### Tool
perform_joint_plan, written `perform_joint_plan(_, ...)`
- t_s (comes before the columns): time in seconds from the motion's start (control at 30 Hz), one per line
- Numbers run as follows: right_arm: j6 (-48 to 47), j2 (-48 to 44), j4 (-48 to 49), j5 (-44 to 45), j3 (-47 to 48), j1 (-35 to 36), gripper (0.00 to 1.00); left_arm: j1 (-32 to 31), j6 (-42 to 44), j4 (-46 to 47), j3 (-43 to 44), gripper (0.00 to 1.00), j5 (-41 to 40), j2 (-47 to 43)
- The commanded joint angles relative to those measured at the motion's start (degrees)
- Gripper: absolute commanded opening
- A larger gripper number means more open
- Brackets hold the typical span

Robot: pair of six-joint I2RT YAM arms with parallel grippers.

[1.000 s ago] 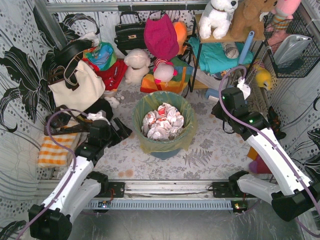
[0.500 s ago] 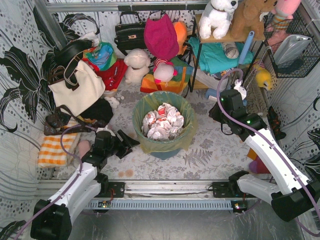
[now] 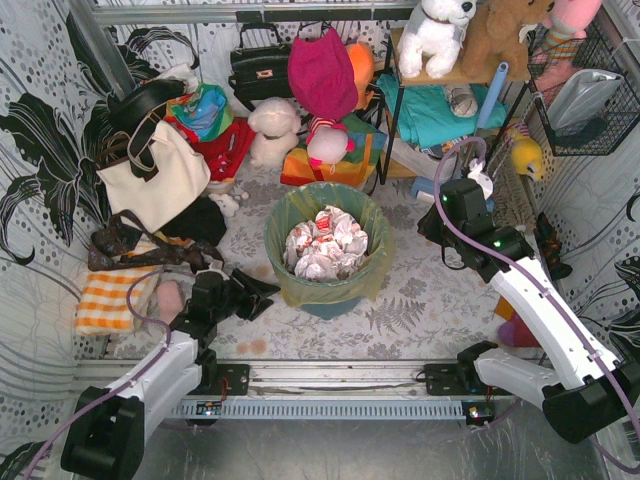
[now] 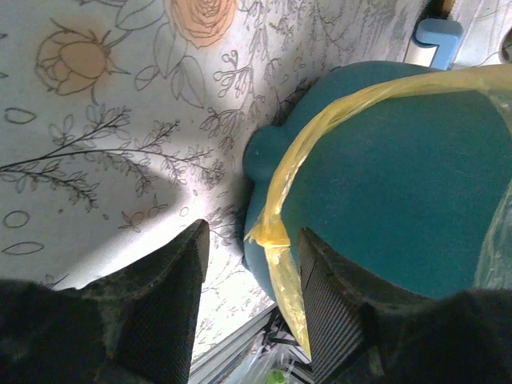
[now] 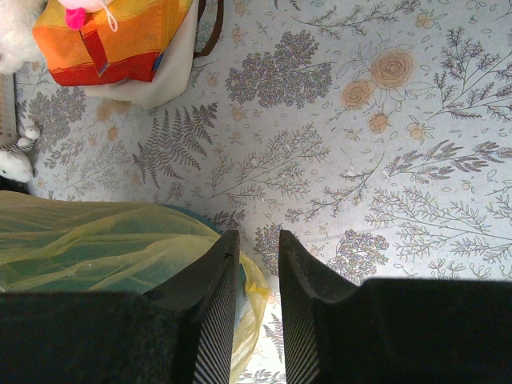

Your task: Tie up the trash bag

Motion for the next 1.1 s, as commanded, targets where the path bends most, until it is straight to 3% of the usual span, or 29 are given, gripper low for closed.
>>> perform_joint_plan(0.0, 1.0, -0.9, 1.6, -0.2, -0.7, -0.3, 0.25, -0.1, -2.8, 8.9, -0.6, 0.55, 1.4, 2.5)
perform_joint_plan(0.5, 1.0, -0.5, 1.9, -0.4, -0.7, -0.3, 0.22, -2.8, -5.6, 16.1, -1.6, 0.51, 0.3, 8.3)
perform_joint_plan(0.7, 1.0, -0.6, 1.8, -0.5, -0.7, -0.3, 0.21, -3.2, -5.7, 16.9, -2.0, 0.42, -0.6, 9.3)
perform_joint_plan(0.77, 1.0, -0.8, 1.8, -0.5, -0.8, -0.3, 0.21, -3.3, -5.7, 16.6, -2.3, 0.38, -1.1, 9.2)
perform_joint_plan(0.93, 1.0, -1.2, 1.7, -0.5, -0.9, -0.3, 0.21, -3.3, -5.2, 13.8, -2.0, 0.15, -2.9, 7.2)
perform_joint_plan(1.03, 1.0, -1.3, 1.6, -0.4, -0.8, -0.3, 0.21, -3.2, -3.5, 7.9, -0.5, 0.01, -5.0, 3.6)
perform_joint_plan(1.07, 1.0, -1.3, 1.6, -0.4, -0.8, -0.3, 0.21, -3.2, -2.6, 4.8, 0.4, 0.0, -6.0, 1.3)
